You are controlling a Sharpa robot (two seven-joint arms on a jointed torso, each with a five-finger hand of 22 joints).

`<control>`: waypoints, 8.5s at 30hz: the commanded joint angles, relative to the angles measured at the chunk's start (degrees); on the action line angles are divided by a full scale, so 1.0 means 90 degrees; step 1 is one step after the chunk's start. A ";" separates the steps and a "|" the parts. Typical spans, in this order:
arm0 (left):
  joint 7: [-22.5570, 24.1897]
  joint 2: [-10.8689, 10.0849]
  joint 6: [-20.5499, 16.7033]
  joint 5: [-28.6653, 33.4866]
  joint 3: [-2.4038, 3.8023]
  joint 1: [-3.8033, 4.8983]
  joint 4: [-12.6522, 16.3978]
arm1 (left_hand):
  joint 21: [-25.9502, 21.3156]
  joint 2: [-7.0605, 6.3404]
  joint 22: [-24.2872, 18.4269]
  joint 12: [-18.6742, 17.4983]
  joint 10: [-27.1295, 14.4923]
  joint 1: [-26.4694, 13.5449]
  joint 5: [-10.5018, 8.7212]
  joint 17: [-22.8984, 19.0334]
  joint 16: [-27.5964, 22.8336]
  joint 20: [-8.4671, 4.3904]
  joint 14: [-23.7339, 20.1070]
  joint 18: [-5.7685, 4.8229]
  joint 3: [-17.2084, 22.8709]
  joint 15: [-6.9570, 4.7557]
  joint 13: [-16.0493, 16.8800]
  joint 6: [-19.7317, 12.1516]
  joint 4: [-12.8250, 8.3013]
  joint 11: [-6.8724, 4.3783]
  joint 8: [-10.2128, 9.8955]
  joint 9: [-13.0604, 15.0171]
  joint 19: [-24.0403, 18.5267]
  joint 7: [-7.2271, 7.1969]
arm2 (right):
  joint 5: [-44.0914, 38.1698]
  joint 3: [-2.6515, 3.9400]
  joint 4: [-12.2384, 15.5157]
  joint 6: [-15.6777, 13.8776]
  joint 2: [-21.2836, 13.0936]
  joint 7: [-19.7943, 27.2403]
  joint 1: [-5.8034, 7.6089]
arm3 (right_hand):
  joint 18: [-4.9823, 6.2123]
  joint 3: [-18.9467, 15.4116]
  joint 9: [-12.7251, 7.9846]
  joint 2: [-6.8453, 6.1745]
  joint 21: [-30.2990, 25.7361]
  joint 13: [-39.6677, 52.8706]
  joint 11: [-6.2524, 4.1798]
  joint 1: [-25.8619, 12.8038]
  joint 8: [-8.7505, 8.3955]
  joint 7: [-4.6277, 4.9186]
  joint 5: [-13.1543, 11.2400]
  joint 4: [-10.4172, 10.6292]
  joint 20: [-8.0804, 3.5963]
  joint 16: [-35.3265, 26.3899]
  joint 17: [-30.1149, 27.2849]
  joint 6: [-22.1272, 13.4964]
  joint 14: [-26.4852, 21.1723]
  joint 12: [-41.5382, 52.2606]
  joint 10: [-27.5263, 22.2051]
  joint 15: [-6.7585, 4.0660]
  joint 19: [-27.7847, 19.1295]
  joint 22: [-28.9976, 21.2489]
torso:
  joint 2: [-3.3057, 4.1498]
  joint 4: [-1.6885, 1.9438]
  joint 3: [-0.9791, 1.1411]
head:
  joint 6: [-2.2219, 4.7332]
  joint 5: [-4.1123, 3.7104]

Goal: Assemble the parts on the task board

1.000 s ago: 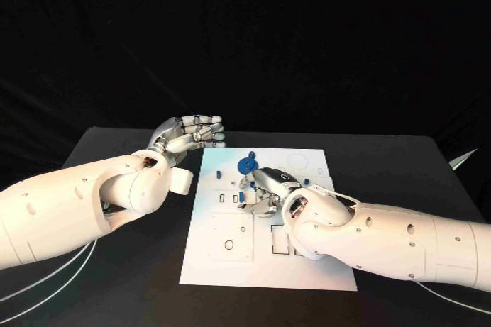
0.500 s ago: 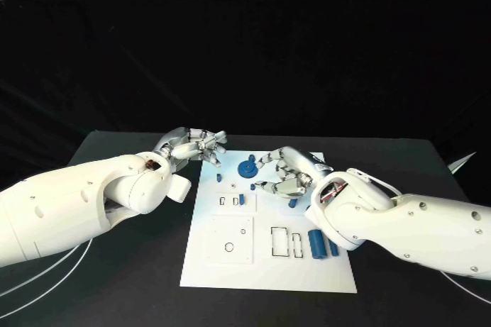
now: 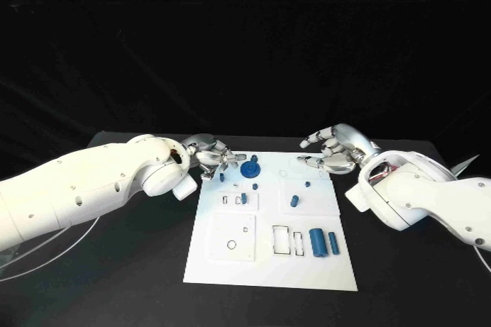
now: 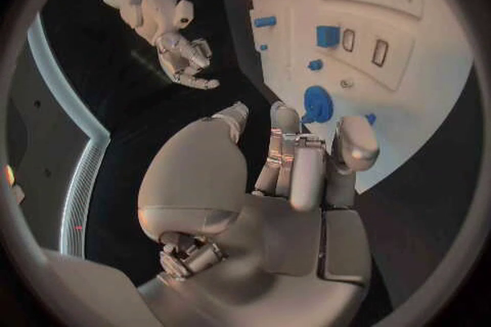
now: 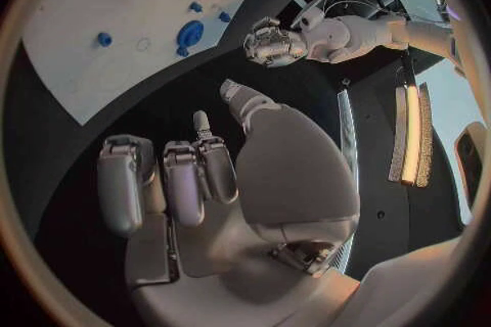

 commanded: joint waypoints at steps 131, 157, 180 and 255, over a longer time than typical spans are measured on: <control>-0.1763 0.0734 0.1073 -0.1248 -0.0389 0.0270 -0.0224 | 0.0353 -0.0245 0.0764 0.0560 0.0581 0.0440 -0.0039 0.1061 0.0269 -0.0188 0.0427 -0.0237 0.3387 -0.0236 0.0839 -0.0131 -0.1093 -0.0221 0.0523 0.1153 0.0463 -0.0255 | -0.0422 0.0026 -0.0563 0.0285 0.0040 -0.0159 0.0063 | 0.0030 0.0101 0.0000 0.0016 -0.0112 0.0809 -0.0016 -0.0069 0.0087 0.0003 0.0014 0.0107 0.0026 0.0040 0.1672 0.0065 0.0664 -0.0072 -0.0065 0.0004 0.0178 0.1119 | -0.0014 0.0021 0.0028 | -0.0312 -0.0026; -0.1783 0.0714 0.1072 -0.2346 -0.0475 0.0115 -0.0024 | 0.0423 -0.0413 0.0926 0.0665 0.0783 0.0285 -0.0029 0.1167 0.0322 -0.0225 0.0483 -0.0269 0.3861 -0.0268 0.1017 -0.0043 -0.1366 -0.0252 0.0545 0.1247 0.0607 -0.0277 | -0.0270 0.0026 -0.0560 0.0258 0.0057 -0.0135 0.0058 | 0.0028 0.0103 0.0000 0.0016 -0.0107 0.0806 -0.0017 -0.0082 0.0091 0.0003 0.0020 0.0118 0.0025 0.0040 0.1672 0.0066 0.0664 -0.0075 -0.0067 0.0004 0.0182 0.1123 | -0.0006 0.0008 0.0024 | -0.0382 0.0022; -0.1797 0.0775 0.1090 -0.2414 -0.0503 0.0031 -0.0136 | 0.0455 -0.0430 0.1005 0.0710 0.0849 0.0219 -0.0031 0.1209 0.0344 -0.0231 0.0502 -0.0285 0.3941 -0.0274 0.1084 -0.0017 -0.1389 -0.0258 0.0551 0.1267 0.0673 -0.0283 | -0.0233 0.0025 -0.0603 0.0234 0.0079 -0.0107 0.0034 | 0.0031 0.0115 -0.0002 0.0030 -0.0121 0.0805 -0.0018 -0.0100 0.0095 0.0002 0.0031 0.0140 0.0024 0.0040 0.1672 0.0063 0.0664 -0.0076 -0.0067 0.0002 0.0175 0.1115 | -0.0006 0.0001 0.0022 | -0.0389 0.0039; -0.1882 0.0934 0.1498 -0.2422 -0.0528 0.0026 -0.0285 | 0.0628 -0.0247 0.1456 0.1110 0.1372 -0.0521 -0.0042 0.1533 0.0515 -0.0322 0.0638 -0.0380 0.4214 -0.0404 0.1627 0.0293 -0.1455 -0.0405 0.0770 0.1562 0.1058 -0.0453 | -0.0227 0.0025 -0.0608 0.0256 0.0083 -0.0105 -0.0011 | 0.0032 0.0135 -0.0004 0.0034 -0.0127 0.0804 -0.0021 -0.0117 0.0103 -0.0001 0.0060 0.0162 0.0021 0.0040 0.1672 0.0058 0.0664 -0.0076 -0.0066 0.0000 0.0173 0.1114 | -0.0004 0.0007 0.0025 | -0.0507 0.0059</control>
